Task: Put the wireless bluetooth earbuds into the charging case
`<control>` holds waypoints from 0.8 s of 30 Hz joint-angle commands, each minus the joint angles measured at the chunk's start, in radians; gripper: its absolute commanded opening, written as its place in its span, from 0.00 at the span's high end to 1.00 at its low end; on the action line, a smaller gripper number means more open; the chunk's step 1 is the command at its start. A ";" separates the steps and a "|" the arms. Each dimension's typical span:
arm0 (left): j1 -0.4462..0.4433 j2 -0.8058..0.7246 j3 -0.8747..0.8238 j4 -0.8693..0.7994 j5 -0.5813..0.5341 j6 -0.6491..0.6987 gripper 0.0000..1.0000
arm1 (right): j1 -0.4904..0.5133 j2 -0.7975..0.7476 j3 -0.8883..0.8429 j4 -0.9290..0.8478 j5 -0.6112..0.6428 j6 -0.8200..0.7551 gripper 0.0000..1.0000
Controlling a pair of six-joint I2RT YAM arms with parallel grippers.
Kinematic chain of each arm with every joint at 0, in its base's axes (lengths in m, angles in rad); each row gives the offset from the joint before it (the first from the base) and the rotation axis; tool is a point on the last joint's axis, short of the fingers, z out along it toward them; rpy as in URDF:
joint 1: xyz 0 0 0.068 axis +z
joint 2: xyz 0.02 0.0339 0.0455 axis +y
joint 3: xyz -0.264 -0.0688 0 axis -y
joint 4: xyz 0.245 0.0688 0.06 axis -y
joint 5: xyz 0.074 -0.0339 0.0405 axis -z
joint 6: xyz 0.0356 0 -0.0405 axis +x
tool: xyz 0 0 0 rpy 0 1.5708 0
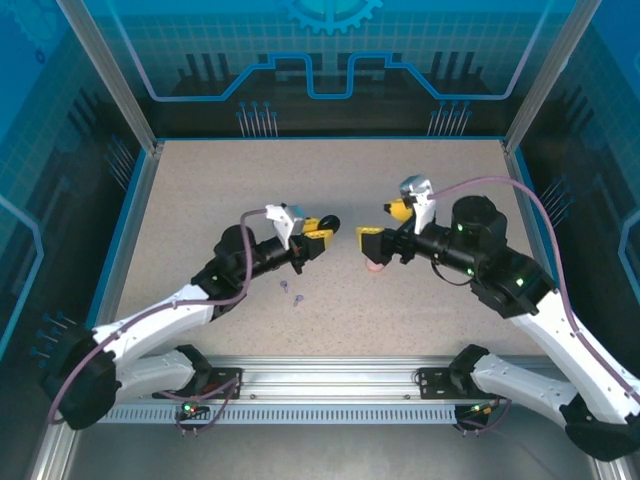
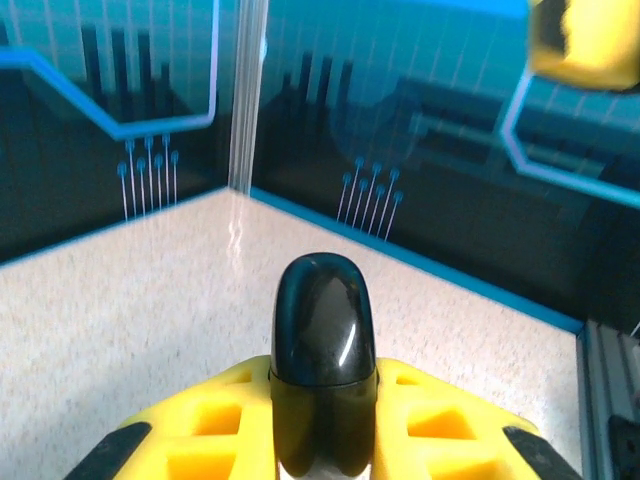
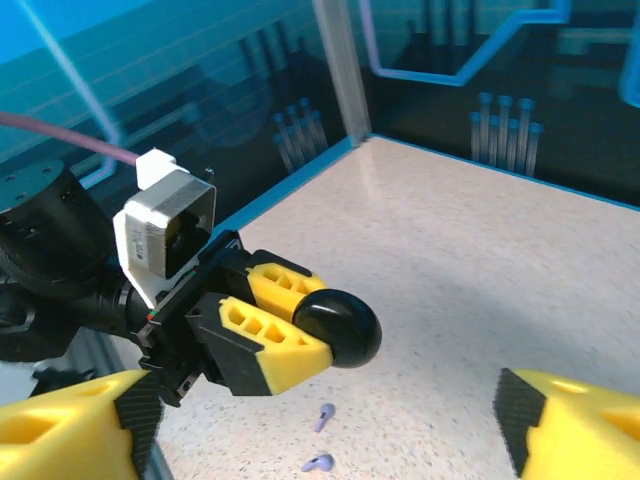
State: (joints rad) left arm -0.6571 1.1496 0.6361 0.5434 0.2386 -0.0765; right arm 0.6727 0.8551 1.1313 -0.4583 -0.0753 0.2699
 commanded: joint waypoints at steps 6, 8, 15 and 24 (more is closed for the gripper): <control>0.041 0.318 0.243 -0.345 -0.030 -0.215 1.00 | -0.034 -0.115 -0.094 -0.069 0.187 -0.027 0.00; 0.061 0.394 0.282 -0.384 -0.004 -0.292 1.00 | -0.038 -0.130 -0.105 -0.078 0.203 -0.028 0.00; 0.093 0.605 0.395 -0.494 0.088 -0.412 1.00 | -0.047 -0.131 -0.120 -0.154 0.310 -0.002 0.00; 0.093 0.712 0.398 -0.458 0.083 -0.459 1.00 | -0.055 -0.145 -0.140 -0.152 0.309 0.000 0.00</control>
State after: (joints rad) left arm -0.5648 1.8381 1.0019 0.0898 0.2890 -0.4992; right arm 0.6334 0.7254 0.9977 -0.5999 0.2108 0.2611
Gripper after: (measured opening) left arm 0.208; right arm 0.999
